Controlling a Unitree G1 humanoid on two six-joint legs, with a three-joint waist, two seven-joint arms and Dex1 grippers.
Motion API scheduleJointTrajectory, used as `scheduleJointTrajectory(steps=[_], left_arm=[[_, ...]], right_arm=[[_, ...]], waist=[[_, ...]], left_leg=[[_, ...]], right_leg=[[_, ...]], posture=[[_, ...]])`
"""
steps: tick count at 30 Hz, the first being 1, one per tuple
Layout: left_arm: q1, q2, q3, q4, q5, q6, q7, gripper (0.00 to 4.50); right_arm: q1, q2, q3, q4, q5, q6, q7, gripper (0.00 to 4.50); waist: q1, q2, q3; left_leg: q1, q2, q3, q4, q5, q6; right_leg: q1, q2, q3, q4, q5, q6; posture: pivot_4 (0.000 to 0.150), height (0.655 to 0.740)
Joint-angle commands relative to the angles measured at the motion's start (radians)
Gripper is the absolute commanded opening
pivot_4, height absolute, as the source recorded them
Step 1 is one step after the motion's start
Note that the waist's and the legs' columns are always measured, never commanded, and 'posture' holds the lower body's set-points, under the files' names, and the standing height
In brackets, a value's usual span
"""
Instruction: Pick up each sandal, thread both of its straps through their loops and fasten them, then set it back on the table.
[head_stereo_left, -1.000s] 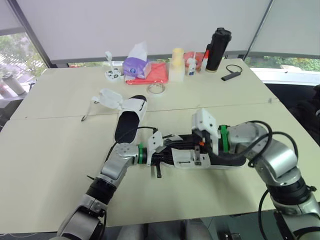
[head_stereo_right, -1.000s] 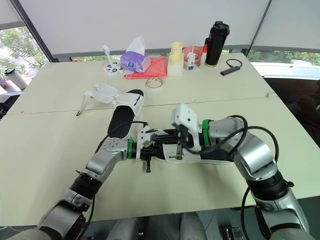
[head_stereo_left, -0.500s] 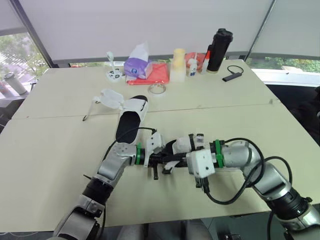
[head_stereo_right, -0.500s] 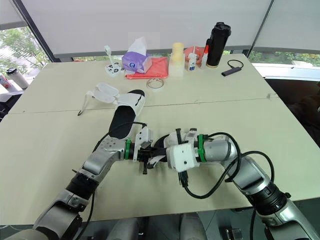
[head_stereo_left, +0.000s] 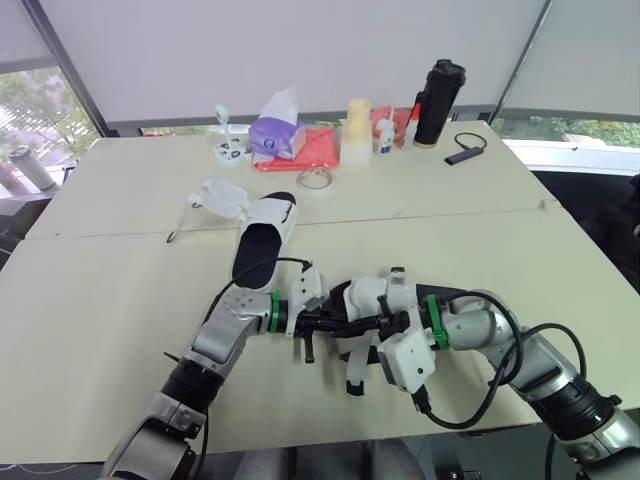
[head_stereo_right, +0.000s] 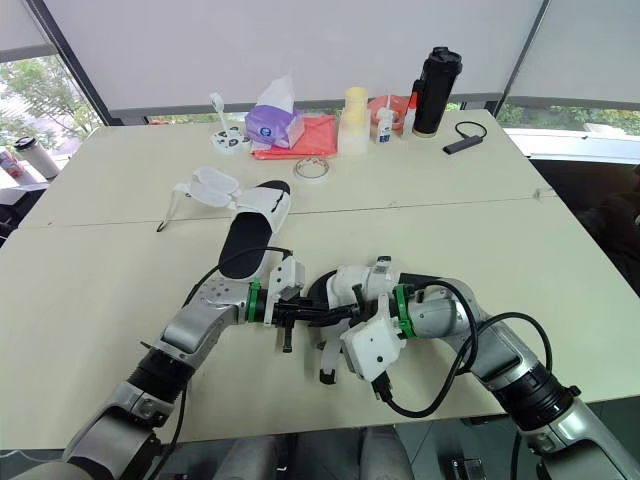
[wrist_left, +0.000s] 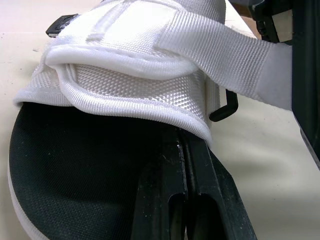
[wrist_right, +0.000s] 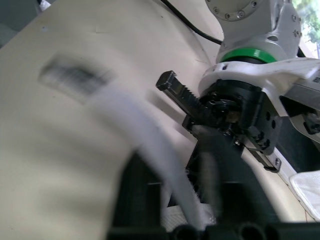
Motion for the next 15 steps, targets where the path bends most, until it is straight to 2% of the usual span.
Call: scheduleJointTrajectory(steps=[1,2,3,4,5,11,15], left_arm=[[0.008,-0.002,-0.019,-0.011,0.007,0.0,-0.008,0.0],[0.005,-0.006,-0.02,-0.004,0.008,-0.004,-0.009,0.0],[0.003,-0.008,-0.021,0.001,0.008,-0.007,-0.009,0.0],[0.0,-0.011,-0.022,0.006,0.009,-0.01,-0.009,0.0],[-0.002,-0.014,-0.023,0.011,0.01,-0.014,-0.009,0.0],[-0.011,-0.03,-0.027,0.036,0.014,-0.034,-0.008,0.0],[-0.025,-0.051,-0.03,0.069,0.021,-0.055,-0.008,0.0]], right_arm=[[0.02,-0.052,-0.018,-0.025,-0.007,-0.078,0.019,3.44],[0.046,-0.088,-0.031,-0.034,0.001,-0.101,0.034,3.53],[0.07,-0.119,-0.041,-0.043,0.008,-0.121,0.043,4.07],[0.092,-0.147,-0.051,-0.047,0.014,-0.139,0.052,4.11],[0.113,-0.172,-0.058,-0.052,0.02,-0.157,0.054,4.48],[0.206,-0.277,-0.12,-0.067,0.06,-0.178,0.053,4.48],[0.263,-0.321,-0.214,-0.119,0.212,0.039,0.056,4.48]], waist=[[0.001,0.0,0.0],[0.001,0.0,0.0],[0.004,0.0,0.0],[0.013,0.0,0.0],[0.016,0.0,0.0],[0.021,0.0,0.0],[0.026,0.0,0.0]], left_leg=[[0.0,0.0,0.0,0.0,0.0,0.0],[0.0,0.0,0.0,0.0,0.0,0.0],[0.0,0.0,0.0,0.0,0.0,0.0],[0.0,0.0,0.0,0.0,0.0,0.0],[0.0,0.0,0.0,0.0,0.0,0.0],[0.001,0.0,0.001,0.0,0.0,0.0],[0.0,0.002,0.001,0.001,0.0,0.0]], right_leg=[[0.0,0.0,0.0,0.0,0.0,0.0],[0.0,0.0,0.0,0.0,0.0,0.0],[0.0,0.0,0.0,0.0,0.0,0.0],[0.0,0.0,0.0,0.0,0.0,0.0],[0.001,-0.001,0.0,-0.001,-0.001,0.001],[0.002,-0.001,0.001,-0.001,-0.001,0.0],[0.002,-0.002,0.001,-0.002,-0.001,0.0]], posture=[[0.15,0.74],[0.15,0.74],[0.15,0.74],[0.15,0.74],[0.15,0.74],[0.15,0.74],[0.15,0.74]])
